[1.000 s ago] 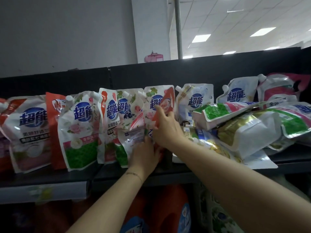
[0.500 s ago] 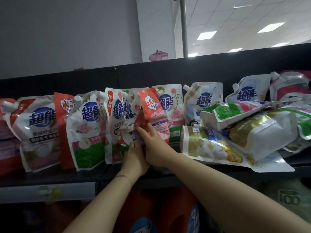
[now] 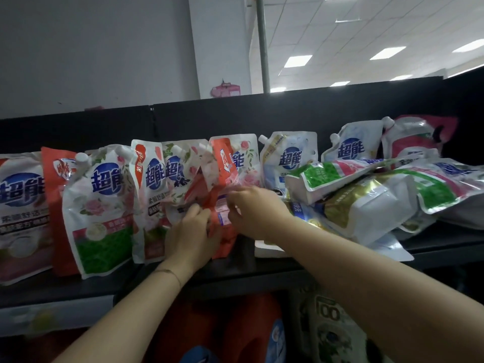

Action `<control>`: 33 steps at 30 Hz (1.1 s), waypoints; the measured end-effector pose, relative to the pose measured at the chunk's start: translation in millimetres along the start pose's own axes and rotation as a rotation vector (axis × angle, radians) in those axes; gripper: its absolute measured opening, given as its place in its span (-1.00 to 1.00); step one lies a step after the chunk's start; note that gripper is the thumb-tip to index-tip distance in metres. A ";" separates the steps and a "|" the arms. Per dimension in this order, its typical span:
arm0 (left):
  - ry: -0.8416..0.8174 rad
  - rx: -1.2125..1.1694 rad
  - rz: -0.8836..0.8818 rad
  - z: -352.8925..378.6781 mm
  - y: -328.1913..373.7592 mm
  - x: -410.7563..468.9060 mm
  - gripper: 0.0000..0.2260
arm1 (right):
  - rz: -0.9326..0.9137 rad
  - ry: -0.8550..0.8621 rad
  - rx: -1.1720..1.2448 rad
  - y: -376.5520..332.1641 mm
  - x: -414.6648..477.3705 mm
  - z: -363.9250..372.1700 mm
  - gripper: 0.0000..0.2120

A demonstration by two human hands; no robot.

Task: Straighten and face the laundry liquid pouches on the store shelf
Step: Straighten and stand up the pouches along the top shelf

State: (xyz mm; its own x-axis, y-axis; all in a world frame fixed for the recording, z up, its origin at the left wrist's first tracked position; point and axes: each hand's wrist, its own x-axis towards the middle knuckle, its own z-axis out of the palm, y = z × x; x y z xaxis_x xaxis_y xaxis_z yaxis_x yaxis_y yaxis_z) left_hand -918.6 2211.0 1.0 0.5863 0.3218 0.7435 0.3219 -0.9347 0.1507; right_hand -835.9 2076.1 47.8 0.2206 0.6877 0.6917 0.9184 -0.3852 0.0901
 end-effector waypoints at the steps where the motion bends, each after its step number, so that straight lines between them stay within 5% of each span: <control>1: 0.004 -0.035 0.058 -1.0 5.7 3.8 -0.75 | 0.032 0.012 -0.002 5.1 -0.9 -6.8 -0.84; 8: -0.026 -0.224 0.263 11.6 77.1 38.3 -0.81 | 0.333 -0.013 -0.201 65.2 -17.9 -49.3 -0.79; 12: -0.085 -0.243 0.373 29.9 128.1 62.4 -0.63 | 0.510 -0.027 -0.268 96.8 -32.1 -71.9 -0.81; 17: -0.093 -0.295 0.199 38.8 173.0 87.2 -0.49 | 0.676 -0.114 -0.328 121.4 -46.8 -86.8 -0.88; 21: -0.249 -0.186 0.306 44.0 189.7 97.6 -0.50 | 0.800 -0.111 -0.250 134.7 -51.2 -84.2 -0.91; 33: -0.212 -0.144 0.268 38.5 159.9 78.7 -0.63 | 0.796 -0.254 -0.111 139.8 -39.1 -79.6 -0.36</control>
State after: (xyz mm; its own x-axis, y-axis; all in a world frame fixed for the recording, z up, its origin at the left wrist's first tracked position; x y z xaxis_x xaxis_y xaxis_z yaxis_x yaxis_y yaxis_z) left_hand -792.4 2092.6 58.5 0.7816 0.0732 0.6195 0.0375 -0.9968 0.0705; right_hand -742.2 1946.5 90.4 0.8681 0.2976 0.3972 0.4226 -0.8628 -0.2773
